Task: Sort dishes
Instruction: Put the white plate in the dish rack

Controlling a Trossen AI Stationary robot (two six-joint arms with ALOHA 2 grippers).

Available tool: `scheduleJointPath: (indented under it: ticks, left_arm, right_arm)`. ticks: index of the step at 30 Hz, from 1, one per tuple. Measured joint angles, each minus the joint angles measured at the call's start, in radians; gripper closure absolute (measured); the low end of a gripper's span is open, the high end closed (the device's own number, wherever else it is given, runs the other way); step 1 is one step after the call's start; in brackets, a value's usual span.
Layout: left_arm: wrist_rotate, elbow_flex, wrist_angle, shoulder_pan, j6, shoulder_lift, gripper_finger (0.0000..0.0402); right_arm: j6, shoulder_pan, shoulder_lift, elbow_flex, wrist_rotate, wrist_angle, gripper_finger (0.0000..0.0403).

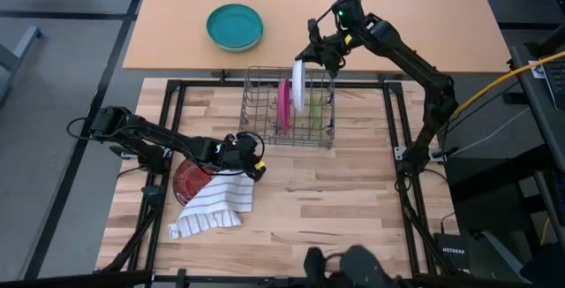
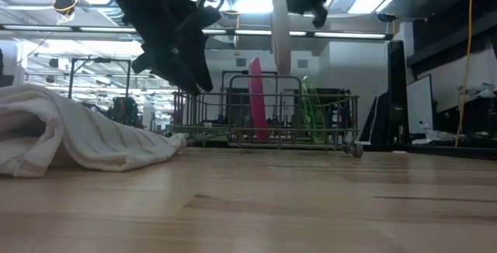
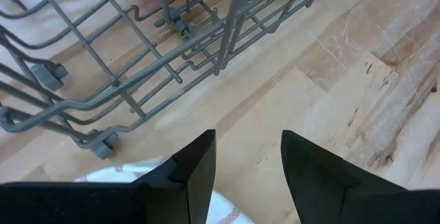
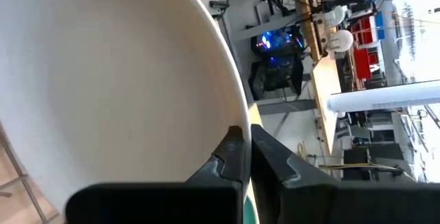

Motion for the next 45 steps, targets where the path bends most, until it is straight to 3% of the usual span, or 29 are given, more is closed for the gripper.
scheduleJointPath:
  ticks: [6,16,39,45]
  left_arm:
    - [0.000,0.000,0.000,0.000,-0.012,0.000,0.0247]
    - [-0.001,0.000,0.000,0.020,-0.012,0.000,0.0247]
    - [0.000,0.000,0.001,0.043,-0.012,0.000,0.0247]
    - [0.000,0.000,0.000,0.043,-0.012,0.000,0.0247]
  right_arm:
    - [0.001,-0.065,0.000,-0.200,-0.112,0.168,0.0394]
    - [0.000,-0.079,0.000,-0.405,-0.162,0.391,0.0394]
    - [-0.001,-0.077,0.000,-0.524,-0.174,0.414,0.0394]
    - [0.057,-0.077,0.000,-0.525,-0.168,0.510,0.0395]
